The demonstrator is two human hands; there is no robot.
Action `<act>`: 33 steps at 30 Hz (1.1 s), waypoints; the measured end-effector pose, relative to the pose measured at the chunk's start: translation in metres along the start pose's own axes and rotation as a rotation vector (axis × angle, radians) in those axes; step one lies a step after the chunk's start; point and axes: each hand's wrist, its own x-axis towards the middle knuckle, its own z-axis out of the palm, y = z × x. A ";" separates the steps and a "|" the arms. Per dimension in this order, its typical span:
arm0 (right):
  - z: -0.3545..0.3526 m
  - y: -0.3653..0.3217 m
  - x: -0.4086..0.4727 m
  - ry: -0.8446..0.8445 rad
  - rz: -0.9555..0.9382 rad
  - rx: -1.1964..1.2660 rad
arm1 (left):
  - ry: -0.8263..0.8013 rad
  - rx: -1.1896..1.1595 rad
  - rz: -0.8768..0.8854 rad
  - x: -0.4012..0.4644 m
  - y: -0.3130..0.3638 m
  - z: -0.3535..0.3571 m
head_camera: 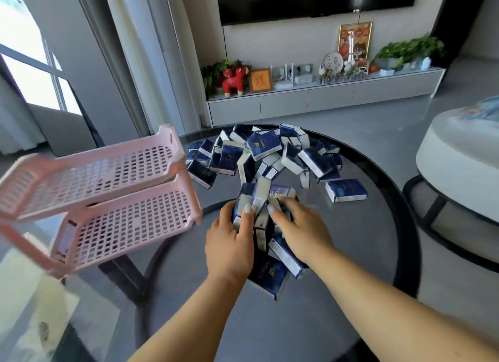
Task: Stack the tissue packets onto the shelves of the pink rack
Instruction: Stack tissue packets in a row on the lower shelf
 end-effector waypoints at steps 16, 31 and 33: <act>-0.006 -0.013 -0.098 0.270 -0.294 -0.150 | 0.018 -0.192 -0.038 -0.072 -0.017 -0.075; 0.001 0.006 -0.108 0.173 -0.079 -0.306 | -0.042 0.160 0.007 -0.113 -0.027 -0.093; 0.001 0.005 -0.110 0.163 -0.104 -0.343 | -0.064 0.221 0.026 -0.115 -0.026 -0.093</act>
